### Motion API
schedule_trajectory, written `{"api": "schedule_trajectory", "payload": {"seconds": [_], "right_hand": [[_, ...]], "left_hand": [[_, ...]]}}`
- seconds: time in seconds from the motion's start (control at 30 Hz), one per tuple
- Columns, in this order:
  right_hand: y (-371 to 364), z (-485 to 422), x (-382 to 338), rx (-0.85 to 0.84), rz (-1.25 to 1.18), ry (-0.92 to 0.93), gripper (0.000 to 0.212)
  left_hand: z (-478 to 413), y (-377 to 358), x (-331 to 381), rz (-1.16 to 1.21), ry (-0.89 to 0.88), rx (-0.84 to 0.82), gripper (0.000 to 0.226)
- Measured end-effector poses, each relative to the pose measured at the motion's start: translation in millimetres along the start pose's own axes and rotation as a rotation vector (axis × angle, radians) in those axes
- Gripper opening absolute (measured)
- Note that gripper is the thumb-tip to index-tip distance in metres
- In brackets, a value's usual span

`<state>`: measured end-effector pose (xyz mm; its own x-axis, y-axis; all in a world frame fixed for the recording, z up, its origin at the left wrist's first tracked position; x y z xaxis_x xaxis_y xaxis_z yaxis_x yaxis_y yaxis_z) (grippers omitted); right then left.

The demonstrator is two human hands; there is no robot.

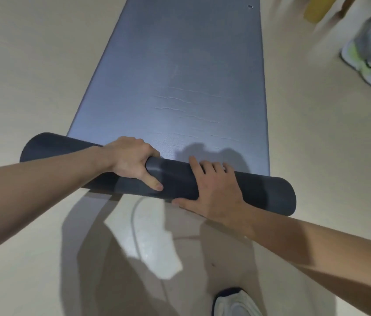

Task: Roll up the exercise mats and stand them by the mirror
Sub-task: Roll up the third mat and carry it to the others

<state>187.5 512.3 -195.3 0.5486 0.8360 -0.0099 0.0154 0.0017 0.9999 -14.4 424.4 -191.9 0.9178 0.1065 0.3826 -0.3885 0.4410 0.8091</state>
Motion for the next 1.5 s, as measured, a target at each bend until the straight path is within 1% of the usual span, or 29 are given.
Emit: {"api": "schedule_trajectory", "payload": {"seconds": [0.03,0.07,0.17,0.23,0.27,0.33,0.4,0.43,0.5,0.57,0.6,0.67,0.77,0.8,0.83,0.87,0.93,1.0,1.03,1.1,1.17,1.2,1.3,1.37,1.43,1.5], "right_hand": [[2.3,3.4,1.3,-0.01,-0.01,0.023,0.103],[4.5,4.5,3.5,-0.056,-0.02,0.043,0.099],[10.0,-2.7,10.9,-0.336,-0.102,0.058,0.085],[12.3,-5.7,12.9,-0.456,-0.17,0.066,0.079],[11.6,-5.8,12.7,-0.484,-0.176,0.079,0.078],[11.4,-7.0,11.3,-0.51,-0.17,0.101,0.075],[13.8,-16.5,12.5,-0.573,-0.211,0.07,0.069],[15.7,-24.4,13.5,-0.613,-0.24,0.046,0.066],[15.5,-40.4,15.2,-0.693,-0.287,0.023,0.062],[10.8,-51.3,15.2,-0.773,-0.355,0.01,0.06],[6.5,-53.4,15.4,-0.811,-0.394,0.0,0.059],[-0.4,-51.0,15.3,-0.894,-0.459,-0.021,0.056],[-10.3,-37.9,15.1,-1.014,-0.506,-0.058,0.053],[-11.9,-34.6,15.4,-1.015,-0.495,-0.071,0.053],[-11.8,-33.6,16.1,-0.981,-0.467,-0.08,0.055],[-9.8,-35.2,17.7,-0.909,-0.421,-0.093,0.059],[1.2,-42.1,21.0,-0.691,-0.307,-0.105,0.066],[15.2,-45.0,20.2,-0.457,-0.191,-0.068,0.071],[21.3,-41.1,17.6,-0.371,-0.152,-0.044,0.073],[27.1,-21.7,10.6,-0.223,-0.132,0.007,0.077],[25.3,6.9,4.9,-0.048,-0.129,0.073,0.085],[20.1,20.2,3.7,-0.013,-0.086,0.099,0.091],[-2.8,38.1,8.3,-0.155,0.118,0.123,0.115],[-8.2,32.0,12.6,-0.181,0.166,0.15,0.119],[-8.9,16.0,17.6,-0.194,0.158,0.154,0.117],[-7.2,-3.8,21.4,-0.228,0.136,0.137,0.117]], "left_hand": [[0.2,-4.7,3.5,0.055,0.003,-0.016,0.068],[1.0,-8.1,6.8,0.112,0.008,-0.031,0.067],[6.7,-15.1,14.5,0.336,0.041,-0.113,0.067],[14.1,-22.9,21.3,0.441,0.063,-0.179,0.063],[18.5,-26.4,25.9,0.416,0.067,-0.18,0.061],[28.1,-26.8,32.4,0.201,0.076,-0.076,0.064],[40.4,-24.9,38.5,-0.031,0.044,0.112,0.08],[46.2,-26.3,41.9,-0.099,0.011,0.196,0.089],[57.2,-33.0,47.4,-0.184,-0.033,0.318,0.106],[66.7,-41.8,51.9,-0.282,-0.02,0.406,0.116],[69.8,-47.1,53.9,-0.325,-0.01,0.425,0.12],[73.4,-56.1,57.4,-0.386,-0.005,0.409,0.124],[71.3,-63.3,56.0,-0.413,-0.031,0.369,0.124],[68.5,-63.5,54.5,-0.409,-0.042,0.339,0.122],[64.4,-61.8,52.2,-0.404,-0.043,0.29,0.12],[59.7,-57.3,48.7,-0.396,-0.034,0.235,0.119],[49.7,-44.2,38.9,-0.337,-0.007,0.123,0.114],[38.6,-30.2,27.4,-0.23,0.01,0.05,0.109],[33.5,-24.4,22.2,-0.164,0.016,0.024,0.105],[24.6,-16.5,13.2,-0.044,0.028,-0.02,0.095],[17.4,-12.6,4.4,0.019,0.047,-0.044,0.09],[15.0,-10.6,1.2,0.035,0.058,-0.047,0.091],[11.6,-6.4,-4.7,0.037,0.089,-0.056,0.094],[13.1,-5.7,-5.0,0.013,0.104,-0.048,0.094],[18.8,-2.1,-3.9,-0.061,0.112,0.048,0.094],[29.3,3.2,0.5,-0.174,0.078,0.243,0.091]]}}
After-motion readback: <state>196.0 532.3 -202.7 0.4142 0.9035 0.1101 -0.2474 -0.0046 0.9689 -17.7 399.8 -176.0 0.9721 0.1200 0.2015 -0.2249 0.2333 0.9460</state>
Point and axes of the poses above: each hand's wrist, its own z-axis away from the middle knuckle, its own y-axis out of the back of the hand, x = y × z, the point moved 5 cm from there along -z, towards the middle knuckle, and after that the axes turned 11 degrees about -y, right-handed, at the moved point
